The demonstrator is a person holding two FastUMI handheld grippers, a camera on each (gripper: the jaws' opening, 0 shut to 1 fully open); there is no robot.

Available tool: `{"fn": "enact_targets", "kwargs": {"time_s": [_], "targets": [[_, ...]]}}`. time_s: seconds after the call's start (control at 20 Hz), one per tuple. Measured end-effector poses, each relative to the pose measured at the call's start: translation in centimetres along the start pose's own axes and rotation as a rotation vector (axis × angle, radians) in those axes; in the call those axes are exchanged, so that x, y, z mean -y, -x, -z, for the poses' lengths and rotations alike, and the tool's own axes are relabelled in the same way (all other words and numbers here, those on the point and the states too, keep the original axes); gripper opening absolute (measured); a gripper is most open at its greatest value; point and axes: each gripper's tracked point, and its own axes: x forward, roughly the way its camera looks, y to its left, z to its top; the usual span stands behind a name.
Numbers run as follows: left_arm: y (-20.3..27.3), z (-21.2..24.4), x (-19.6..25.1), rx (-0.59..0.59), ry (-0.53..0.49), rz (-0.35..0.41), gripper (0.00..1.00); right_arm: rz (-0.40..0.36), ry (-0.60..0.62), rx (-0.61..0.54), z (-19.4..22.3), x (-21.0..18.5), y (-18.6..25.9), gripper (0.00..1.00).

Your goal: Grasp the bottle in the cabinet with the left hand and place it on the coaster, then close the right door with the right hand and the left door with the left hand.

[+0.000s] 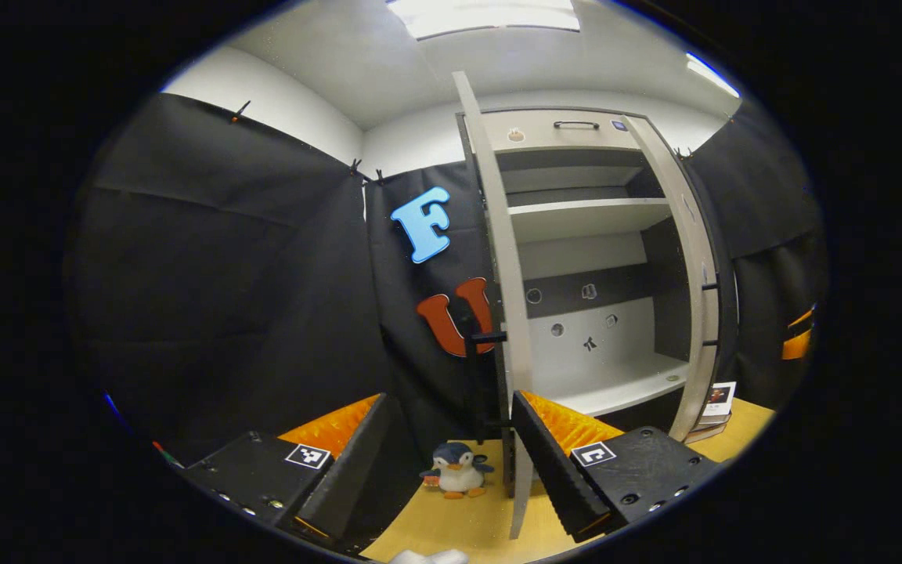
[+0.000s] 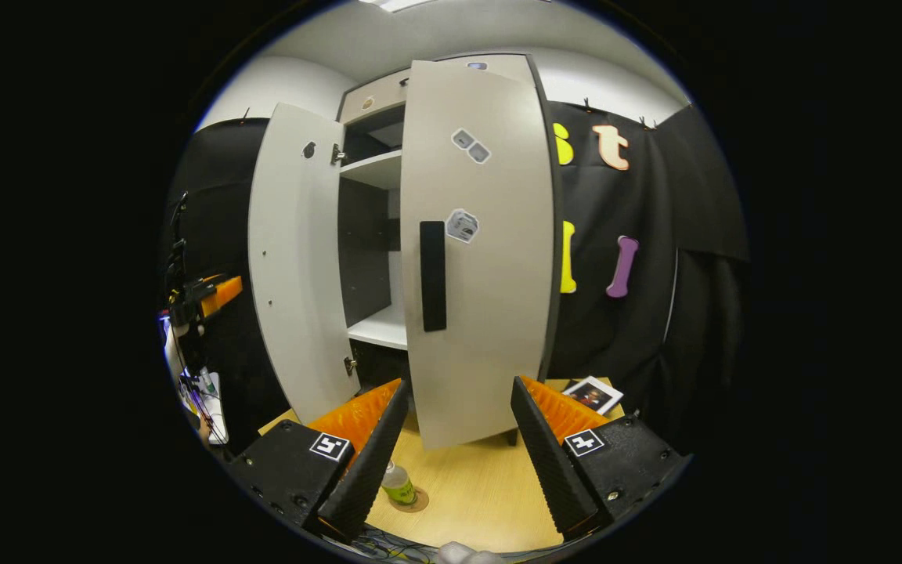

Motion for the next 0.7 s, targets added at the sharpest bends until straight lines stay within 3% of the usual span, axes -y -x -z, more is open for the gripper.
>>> {"fn": "enact_targets", "kwargs": {"time_s": [0.25,0.45,0.5,0.7], "targets": [[-4.3,0.3,-1.9,0.010,0.016,-0.019,0.96,0.058,0.004,-0.008,0.2,0.3,2.0,0.82],[-6.9,1.2,-3.6,-0.002,0.047,-0.085,0.94,0.103,-0.002,-0.022,1.1,0.9,3.4,0.82],[-7.1,1.3,-3.7,0.000,0.056,-0.083,0.89,0.114,-0.002,-0.031,1.6,1.2,3.6,0.82],[-7.3,1.5,-3.3,-0.006,0.065,-0.061,0.92,0.124,-0.026,-0.036,1.7,1.6,4.1,0.82]]}}
